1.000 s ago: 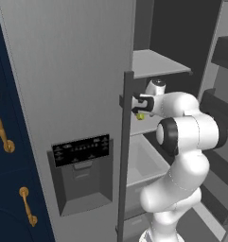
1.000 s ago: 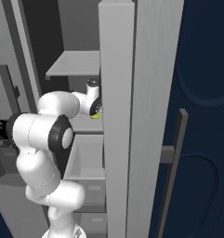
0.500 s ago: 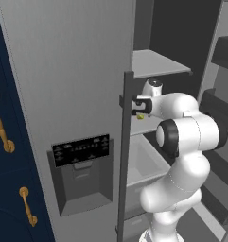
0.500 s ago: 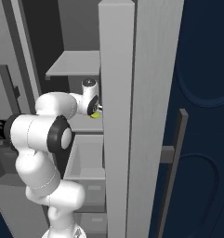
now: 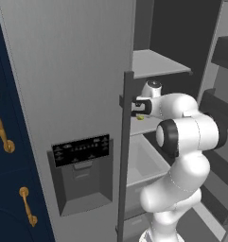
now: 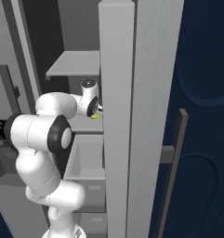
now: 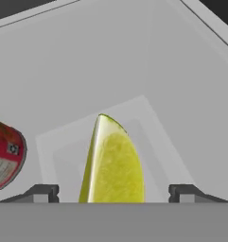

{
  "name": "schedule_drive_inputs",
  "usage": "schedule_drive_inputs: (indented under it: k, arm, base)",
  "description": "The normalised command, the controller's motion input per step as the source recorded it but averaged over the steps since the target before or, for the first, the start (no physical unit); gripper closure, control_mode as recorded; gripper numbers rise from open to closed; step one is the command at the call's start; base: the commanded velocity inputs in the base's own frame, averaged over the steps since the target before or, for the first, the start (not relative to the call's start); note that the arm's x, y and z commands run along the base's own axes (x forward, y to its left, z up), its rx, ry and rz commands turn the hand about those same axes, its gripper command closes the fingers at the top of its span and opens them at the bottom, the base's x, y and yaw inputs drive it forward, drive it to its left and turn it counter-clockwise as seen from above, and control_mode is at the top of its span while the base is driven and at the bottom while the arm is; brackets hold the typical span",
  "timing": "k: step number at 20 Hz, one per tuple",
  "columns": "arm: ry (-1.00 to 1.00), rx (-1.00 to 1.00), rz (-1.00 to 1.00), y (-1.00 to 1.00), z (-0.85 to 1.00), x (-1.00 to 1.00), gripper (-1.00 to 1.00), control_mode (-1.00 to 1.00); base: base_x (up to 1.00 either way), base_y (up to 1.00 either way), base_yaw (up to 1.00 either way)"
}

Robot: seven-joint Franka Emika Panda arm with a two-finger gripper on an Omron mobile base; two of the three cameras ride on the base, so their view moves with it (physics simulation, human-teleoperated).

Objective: Grab a lemon wedge from the fridge and one ice cube from the ice bowl, and put them in the glass of lemonade.

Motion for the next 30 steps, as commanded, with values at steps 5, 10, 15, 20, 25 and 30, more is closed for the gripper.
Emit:
schedule_drive_inputs:
  k: [5,10,15,20,25,30]
  arm:
    - [0.0,0.0,0.0,0.01,-0.08,-0.09,1.0,-1.0]
    - [-0.01,0.0,0.0,0.0,-0.01,-0.22,1.0,-1.0]
    - [-0.22,0.0,0.0,0.0,0.39,-0.96,1.0,-1.0]
    - [-0.08,0.0,0.0,0.01,0.64,-1.0,1.0,-1.0]
    - [0.01,0.0,0.0,0.02,0.76,-1.0,1.0,-1.0]
    - [0.13,0.0,0.01,0.09,0.69,-1.0,1.0,-1.0]
  base:
    - [0.0,0.0,0.0]
    - [0.0,0.0,0.0]
    - [0.0,0.0,0.0]
    - [0.0,0.0,0.0]
    - [0.0,0.0,0.0]
    - [0.0,0.0,0.0]
